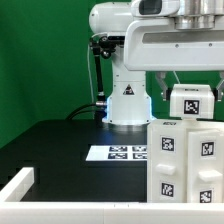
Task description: Assemble cabinet
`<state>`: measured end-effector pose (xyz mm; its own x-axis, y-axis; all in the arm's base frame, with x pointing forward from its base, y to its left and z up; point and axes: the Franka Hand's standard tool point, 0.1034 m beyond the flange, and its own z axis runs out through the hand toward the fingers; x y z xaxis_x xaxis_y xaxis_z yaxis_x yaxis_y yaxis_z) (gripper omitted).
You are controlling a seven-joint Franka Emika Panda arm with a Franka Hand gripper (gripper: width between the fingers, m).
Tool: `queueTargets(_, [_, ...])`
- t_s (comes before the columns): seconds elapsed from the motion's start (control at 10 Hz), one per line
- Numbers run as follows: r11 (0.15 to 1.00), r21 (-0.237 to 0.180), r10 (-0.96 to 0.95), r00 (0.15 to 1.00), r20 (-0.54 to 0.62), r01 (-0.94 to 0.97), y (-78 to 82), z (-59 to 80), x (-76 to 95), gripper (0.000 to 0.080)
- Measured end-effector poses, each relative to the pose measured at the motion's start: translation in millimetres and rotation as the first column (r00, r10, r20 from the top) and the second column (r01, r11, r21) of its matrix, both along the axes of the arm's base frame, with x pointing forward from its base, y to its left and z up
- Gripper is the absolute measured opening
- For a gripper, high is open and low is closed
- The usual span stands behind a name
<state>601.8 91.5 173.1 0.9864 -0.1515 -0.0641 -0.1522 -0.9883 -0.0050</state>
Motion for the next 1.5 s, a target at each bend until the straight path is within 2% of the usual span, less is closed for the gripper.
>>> queueTargets(0.3, [1.0, 0.002, 0.002, 1.0, 0.001, -0.002, 1.2, 0.2, -5.4, 0.0555])
queueTargets(0.6, [1.0, 0.004, 0.007, 0.999, 0.043, -0.007, 5.9, -0.5, 3.4, 0.0555])
queueTargets(1.0, [1.0, 0.004, 0.005, 0.998, 0.063, -0.005, 3.9, -0.6, 7.3, 0.0555])
queueTargets(1.5, [1.0, 0.007, 0.001, 0.998, 0.063, -0.001, 0.1, -2.3, -7.1, 0.0555])
